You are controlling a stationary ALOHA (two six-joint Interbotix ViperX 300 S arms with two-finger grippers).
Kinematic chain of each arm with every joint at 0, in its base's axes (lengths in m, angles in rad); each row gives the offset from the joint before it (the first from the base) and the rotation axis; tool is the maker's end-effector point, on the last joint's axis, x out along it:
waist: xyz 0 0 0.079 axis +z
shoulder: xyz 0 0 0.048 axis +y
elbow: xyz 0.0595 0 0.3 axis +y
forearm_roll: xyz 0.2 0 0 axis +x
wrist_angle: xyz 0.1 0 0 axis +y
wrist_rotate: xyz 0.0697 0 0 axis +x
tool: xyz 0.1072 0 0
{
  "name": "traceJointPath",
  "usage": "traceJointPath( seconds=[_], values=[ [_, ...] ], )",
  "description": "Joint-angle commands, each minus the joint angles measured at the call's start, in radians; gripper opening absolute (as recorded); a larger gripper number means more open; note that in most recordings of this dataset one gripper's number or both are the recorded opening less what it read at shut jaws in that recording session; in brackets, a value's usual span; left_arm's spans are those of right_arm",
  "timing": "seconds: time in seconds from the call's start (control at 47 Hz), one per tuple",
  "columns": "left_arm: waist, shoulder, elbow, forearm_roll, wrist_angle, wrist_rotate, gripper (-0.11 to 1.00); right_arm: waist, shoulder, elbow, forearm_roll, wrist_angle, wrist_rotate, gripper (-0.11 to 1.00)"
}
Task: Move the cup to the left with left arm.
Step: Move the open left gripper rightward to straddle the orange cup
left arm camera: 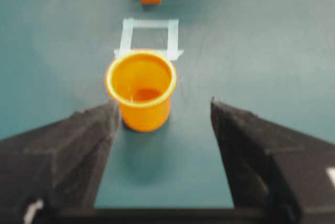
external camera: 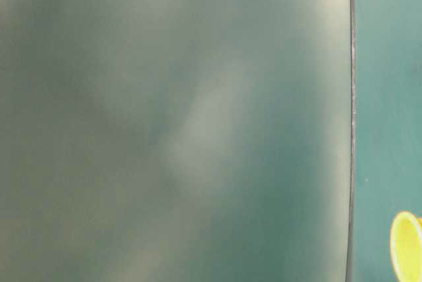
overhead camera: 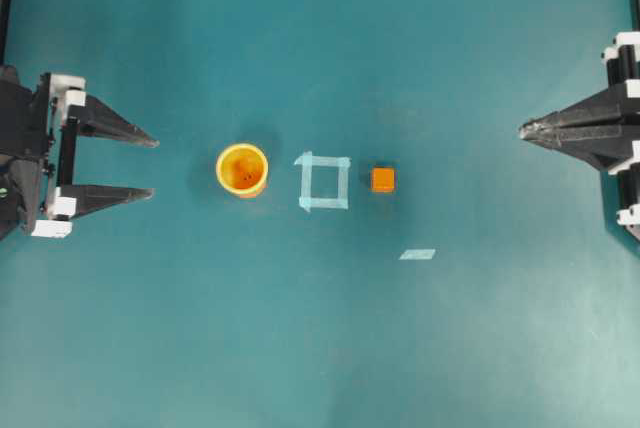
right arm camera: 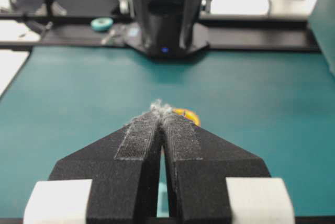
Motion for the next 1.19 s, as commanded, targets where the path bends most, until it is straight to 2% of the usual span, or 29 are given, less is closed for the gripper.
traceJointPath(
  seconds=[0.0,0.255,0.553,0.958,1.17],
  values=[
    [0.005,0.04,0.005,0.002,-0.051,0.002,0.68,-0.002,0.006,-0.029,0.002,-0.003,0.002,0.0],
    [0.038,0.209,-0.005,0.002,-0.087,-0.002,0.73,-0.002,0.006,-0.029,0.002,-0.003,0.0,0.0],
    [0.046,0.423,-0.092,0.002,-0.115,0.0,0.85,-0.002,0.006,-0.031,0.002,0.002,0.0,0.0],
    [0.087,0.638,-0.144,0.003,-0.307,0.003,0.85,-0.002,0.006,-0.031,0.002,0.003,0.002,0.0],
    [0.081,0.69,-0.176,0.003,-0.325,0.0,0.85,-0.002,0.005,-0.032,0.002,0.003,0.002,0.0]
  ],
)
